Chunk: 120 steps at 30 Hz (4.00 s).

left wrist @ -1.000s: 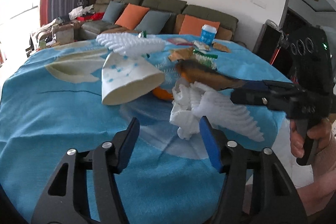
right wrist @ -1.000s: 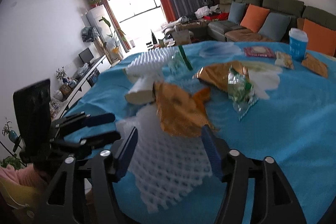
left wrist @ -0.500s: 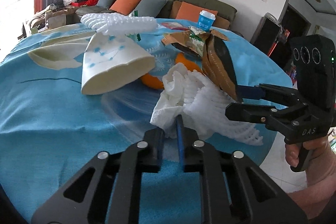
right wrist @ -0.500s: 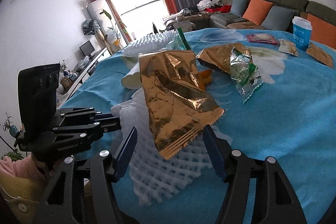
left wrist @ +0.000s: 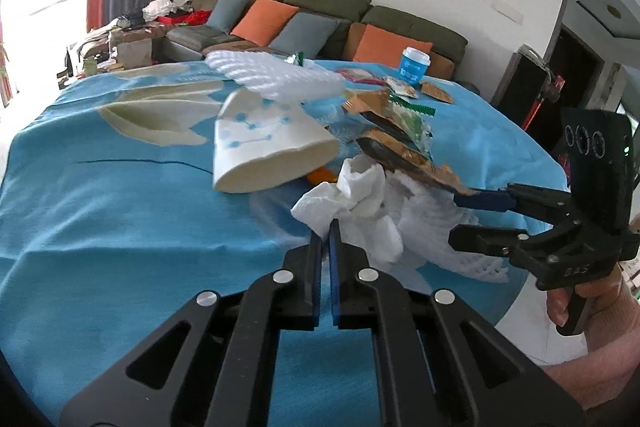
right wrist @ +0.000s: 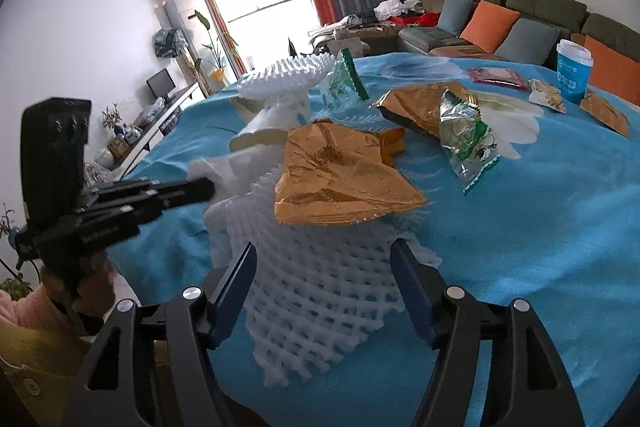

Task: Collect trash
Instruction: 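Grasp a white tissue with the left tool while the right tool grasps the gold snack wrapper, then lift the tissue with the left tool while the right tool lifts the gold wrapper, then carry the tissue and the wrapper over the teal bin and open both tools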

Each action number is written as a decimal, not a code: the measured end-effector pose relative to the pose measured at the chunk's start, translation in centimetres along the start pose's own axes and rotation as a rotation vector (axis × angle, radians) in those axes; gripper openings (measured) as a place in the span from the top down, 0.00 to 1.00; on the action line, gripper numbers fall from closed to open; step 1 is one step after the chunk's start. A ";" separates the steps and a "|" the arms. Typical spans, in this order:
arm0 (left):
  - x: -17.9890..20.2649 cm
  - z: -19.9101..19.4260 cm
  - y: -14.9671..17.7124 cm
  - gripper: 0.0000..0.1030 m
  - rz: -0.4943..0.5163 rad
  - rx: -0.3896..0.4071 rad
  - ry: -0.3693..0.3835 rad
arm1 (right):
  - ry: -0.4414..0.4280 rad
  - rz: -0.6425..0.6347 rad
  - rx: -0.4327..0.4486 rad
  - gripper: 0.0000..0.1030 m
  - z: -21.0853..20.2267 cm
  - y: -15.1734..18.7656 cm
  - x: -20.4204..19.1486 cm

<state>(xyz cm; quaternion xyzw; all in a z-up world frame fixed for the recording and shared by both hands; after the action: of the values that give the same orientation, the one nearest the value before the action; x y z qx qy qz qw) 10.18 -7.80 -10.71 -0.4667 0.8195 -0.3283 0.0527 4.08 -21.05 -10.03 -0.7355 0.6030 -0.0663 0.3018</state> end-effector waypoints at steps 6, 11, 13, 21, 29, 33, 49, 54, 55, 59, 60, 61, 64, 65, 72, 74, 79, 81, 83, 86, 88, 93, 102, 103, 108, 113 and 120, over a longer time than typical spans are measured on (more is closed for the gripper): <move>-0.9 -1.4 0.5 0.97 -0.012 0.022 -0.022 | 0.032 0.009 -0.014 0.92 0.2 -0.1 0.6; -1.5 -2.8 0.9 0.97 -0.021 0.048 -0.033 | 0.004 0.011 -0.004 0.98 -0.2 0.0 0.2; -1.7 -3.4 1.0 0.97 -0.025 0.061 -0.038 | 0.002 0.005 0.005 0.98 -0.4 -0.1 -0.1; -3.1 -5.6 1.9 0.97 -0.047 0.103 -0.088 | -0.107 0.087 0.047 0.67 -1.6 -0.8 0.9; -4.9 -7.0 2.4 0.97 -0.087 0.124 -0.119 | -0.254 0.232 0.040 0.55 -0.1 -1.6 2.1; -5.4 -7.4 2.6 0.97 -0.097 0.128 -0.133 | -0.346 0.317 0.052 0.53 0.3 -1.9 3.0; -6.7 -10.8 3.5 0.97 -0.106 0.177 -0.186 | -0.260 0.130 0.125 0.98 -3.0 -3.5 -0.6; -7.5 -12.6 3.8 0.97 -0.117 0.207 -0.213 | -0.296 0.039 0.121 0.98 -3.3 -4.3 -3.4; -7.8 -13.0 3.9 0.97 -0.122 0.212 -0.220 | -0.302 0.026 0.119 0.98 -3.2 -4.5 -3.8; -9.0 -14.3 4.5 0.97 -0.149 0.230 -0.246 | -0.326 -0.029 0.103 0.98 -1.9 -5.8 -6.0; -9.5 -14.6 4.7 0.97 -0.160 0.233 -0.255 | -0.322 -0.041 0.092 0.98 -1.3 -6.1 -6.4; -9.9 -14.9 5.0 0.97 -0.170 0.235 -0.261 | -0.329 -0.043 0.082 0.98 -1.0 -6.3 -6.8; -10.8 -15.3 5.8 0.97 -0.200 0.238 -0.268 | -0.283 -0.042 0.056 0.94 0.0 -6.5 -6.8; -11.1 -15.4 6.1 0.97 -0.207 0.236 -0.270 | -0.244 -0.035 0.047 0.89 0.3 -6.4 -6.3; -12.1 -14.8 7.0 0.97 -0.227 0.217 -0.272 | -0.107 0.060 0.089 0.52 -1.0 -5.6 -2.1; -12.3 -14.7 7.0 0.97 -0.230 0.214 -0.275 | -0.098 0.096 0.085 0.45 -1.0 -5.4 -1.1; -12.8 -14.5 7.0 0.97 -0.243 0.210 -0.290 | -0.172 0.082 -0.011 0.95 1.2 -4.7 -1.6; -13.1 -14.8 7.2 0.97 -0.253 0.211 -0.300 | -0.183 0.067 -0.009 0.98 1.4 -4.9 -2.2; -13.4 -15.2 7.4 0.97 -0.262 0.218 -0.312 | -0.197 0.045 0.006 0.98 1.1 -5.4 -3.2; -14.3 -16.2 7.9 0.97 -0.279 0.231 -0.335 | -0.223 0.002 0.030 0.98 0.6 -6.5 -5.0; -14.8 -16.9 8.2 0.97 -0.289 0.239 -0.357 | -0.250 -0.027 0.042 0.98 0.5 -7.5 -6.3; -16.9 -19.2 9.3 0.97 -0.333 0.261 -0.427 | -0.346 -0.112 0.048 0.98 1.9 -10.6 -11.0; -22.0 -22.1 12.3 0.97 -0.441 0.254 -0.548 | -0.484 -0.248 -0.003 0.98 6.4 -15.6 -20.0; -22.5 -22.2 12.6 0.97 -0.451 0.249 -0.554 | -0.492 -0.257 -0.008 0.98 6.8 -15.9 -20.7; -24.8 -22.5 13.7 0.97 -0.492 0.224 -0.577 | -0.524 -0.291 -0.046 0.98 9.3 -17.4 -24.3; -26.7 -21.5 14.0 0.97 -0.524 0.198 -0.577 | -0.532 -0.300 -0.088 0.98 12.0 -18.0 -26.9; -29.1 -19.4 14.4 0.97 -0.570 0.151 -0.561 | -0.534 -0.283 -0.159 0.98 15.7 -18.6 -29.1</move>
<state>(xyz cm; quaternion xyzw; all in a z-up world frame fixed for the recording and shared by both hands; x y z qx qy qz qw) 8.30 29.98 -10.53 -0.7414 0.5848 -0.2491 0.2154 19.40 13.34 -5.25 -0.8247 0.3973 0.1353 0.3791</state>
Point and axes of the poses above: each gripper's, at about its wrist camera, not at the fingertips, and z roughly the way its jaws point, x to its right, y to its underside, the point moved 5 cm from there along z, roughly the way its jaws point, and after that the axes turned 13 degrees about -x, right-handed, at the moved point
